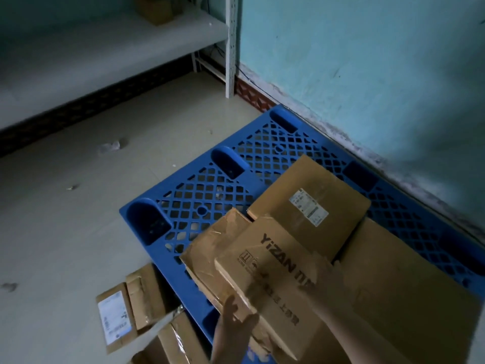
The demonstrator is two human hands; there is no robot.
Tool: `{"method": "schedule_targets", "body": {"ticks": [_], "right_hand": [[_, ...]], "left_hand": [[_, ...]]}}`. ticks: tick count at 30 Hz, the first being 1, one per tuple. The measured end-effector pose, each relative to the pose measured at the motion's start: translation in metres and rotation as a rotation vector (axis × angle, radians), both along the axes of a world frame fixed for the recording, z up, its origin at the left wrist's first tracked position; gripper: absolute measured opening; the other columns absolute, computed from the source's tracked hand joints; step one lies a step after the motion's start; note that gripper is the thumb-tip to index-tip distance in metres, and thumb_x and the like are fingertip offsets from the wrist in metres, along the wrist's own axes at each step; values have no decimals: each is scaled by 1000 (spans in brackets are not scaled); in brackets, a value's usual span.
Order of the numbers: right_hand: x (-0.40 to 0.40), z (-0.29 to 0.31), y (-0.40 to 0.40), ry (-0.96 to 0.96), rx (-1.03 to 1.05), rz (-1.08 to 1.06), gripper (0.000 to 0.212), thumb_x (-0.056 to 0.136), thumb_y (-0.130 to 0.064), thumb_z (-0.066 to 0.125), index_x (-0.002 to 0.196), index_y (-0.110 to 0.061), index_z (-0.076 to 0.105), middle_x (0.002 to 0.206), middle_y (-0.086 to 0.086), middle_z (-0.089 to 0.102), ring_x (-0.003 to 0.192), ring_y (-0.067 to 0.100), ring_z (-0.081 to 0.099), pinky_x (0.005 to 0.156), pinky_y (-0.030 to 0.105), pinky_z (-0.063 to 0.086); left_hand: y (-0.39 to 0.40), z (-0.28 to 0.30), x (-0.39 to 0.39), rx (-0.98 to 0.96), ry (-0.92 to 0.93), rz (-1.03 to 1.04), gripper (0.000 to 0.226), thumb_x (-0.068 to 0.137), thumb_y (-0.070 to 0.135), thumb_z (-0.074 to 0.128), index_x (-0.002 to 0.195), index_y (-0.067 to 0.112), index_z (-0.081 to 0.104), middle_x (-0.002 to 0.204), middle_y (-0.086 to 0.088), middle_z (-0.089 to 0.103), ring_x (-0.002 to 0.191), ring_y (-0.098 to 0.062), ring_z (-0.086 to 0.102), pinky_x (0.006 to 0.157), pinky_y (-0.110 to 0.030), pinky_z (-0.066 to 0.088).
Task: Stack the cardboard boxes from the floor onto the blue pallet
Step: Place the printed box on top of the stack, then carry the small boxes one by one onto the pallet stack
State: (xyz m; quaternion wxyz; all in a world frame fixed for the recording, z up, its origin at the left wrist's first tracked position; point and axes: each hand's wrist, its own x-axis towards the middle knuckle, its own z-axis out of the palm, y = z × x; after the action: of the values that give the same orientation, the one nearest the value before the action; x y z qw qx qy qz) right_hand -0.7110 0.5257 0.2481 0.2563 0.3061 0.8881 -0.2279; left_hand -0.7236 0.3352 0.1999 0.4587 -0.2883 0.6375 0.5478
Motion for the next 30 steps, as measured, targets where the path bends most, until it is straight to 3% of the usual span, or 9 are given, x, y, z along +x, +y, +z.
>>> {"method": "schedule_targets", "body": {"ticks": [2, 3, 5, 7, 11, 15, 19, 26, 30], "right_hand": [[-11, 47, -25, 234, -228, 37, 112, 53, -85, 51, 142, -21, 27, 143, 0, 39, 133, 8, 31, 115, 37, 20], [-18, 73, -38, 311, -368, 18, 111, 46, -85, 56, 138, -27, 32, 137, -2, 45, 125, -2, 38, 110, 28, 27], [-34, 122, -63, 359, -521, 4, 101, 60, -59, 74, 142, -31, 24, 143, -4, 39, 128, 0, 37, 102, 19, 30], [-48, 171, -93, 370, -611, 32, 100, 70, -40, 76, 147, -32, 12, 150, -9, 28, 136, 12, 30, 102, 29, 27], [-68, 271, -154, 494, -818, 150, 91, 74, -30, 76, 145, -33, 19, 147, -8, 34, 133, 9, 32, 100, 29, 28], [-52, 354, -214, 558, -942, 337, 84, 74, -26, 76, 142, -31, 26, 144, -6, 38, 132, 9, 34, 103, 31, 31], [-14, 412, -270, 563, -1032, 530, 81, 75, -23, 75, 141, -29, 29, 144, -3, 40, 133, 12, 35, 108, 37, 30], [91, 470, -393, 435, -1189, 837, 78, 75, -20, 74, 140, -25, 32, 144, 3, 41, 131, 17, 37, 99, 32, 31], [178, 484, -464, 329, -1233, 1062, 87, 67, -33, 75, 141, -29, 30, 144, 2, 39, 132, 20, 35, 98, 39, 33]], "left_hand": [[-35, 55, -22, -87, 161, 139, 76, 78, 18, 71, 143, 22, 31, 145, -8, 39, 115, -23, 47, 97, -37, 42], [-51, 85, -31, -92, 239, 154, 73, 81, 15, 68, 143, 22, 31, 145, -8, 39, 115, -24, 48, 94, -38, 42], [-89, 146, -37, -89, 381, 275, 66, 84, 8, 64, 142, 20, 34, 143, -10, 41, 112, -25, 50, 85, -36, 41], [-136, 212, -41, -89, 486, 384, 61, 86, 3, 59, 141, 17, 37, 141, -12, 42, 112, -26, 51, 86, -39, 40], [-210, 339, -7, -180, 642, 515, 58, 89, 11, 56, 141, 23, 35, 145, -12, 38, 127, -32, 43, 103, -51, 34], [-257, 432, 64, -264, 738, 653, 57, 89, 14, 56, 140, 25, 34, 145, -10, 39, 123, -29, 45, 103, -51, 36], [-297, 485, 157, -381, 810, 794, 59, 88, 11, 58, 140, 27, 35, 143, -8, 41, 108, -22, 50, 92, -42, 38], [-358, 527, 341, -532, 816, 1112, 62, 85, 13, 62, 140, 28, 35, 141, -7, 43, 109, -21, 52, 87, -38, 39], [-384, 531, 454, -621, 790, 1263, 63, 85, 18, 64, 140, 28, 35, 139, -6, 44, 110, -22, 52, 88, -38, 41]]}}
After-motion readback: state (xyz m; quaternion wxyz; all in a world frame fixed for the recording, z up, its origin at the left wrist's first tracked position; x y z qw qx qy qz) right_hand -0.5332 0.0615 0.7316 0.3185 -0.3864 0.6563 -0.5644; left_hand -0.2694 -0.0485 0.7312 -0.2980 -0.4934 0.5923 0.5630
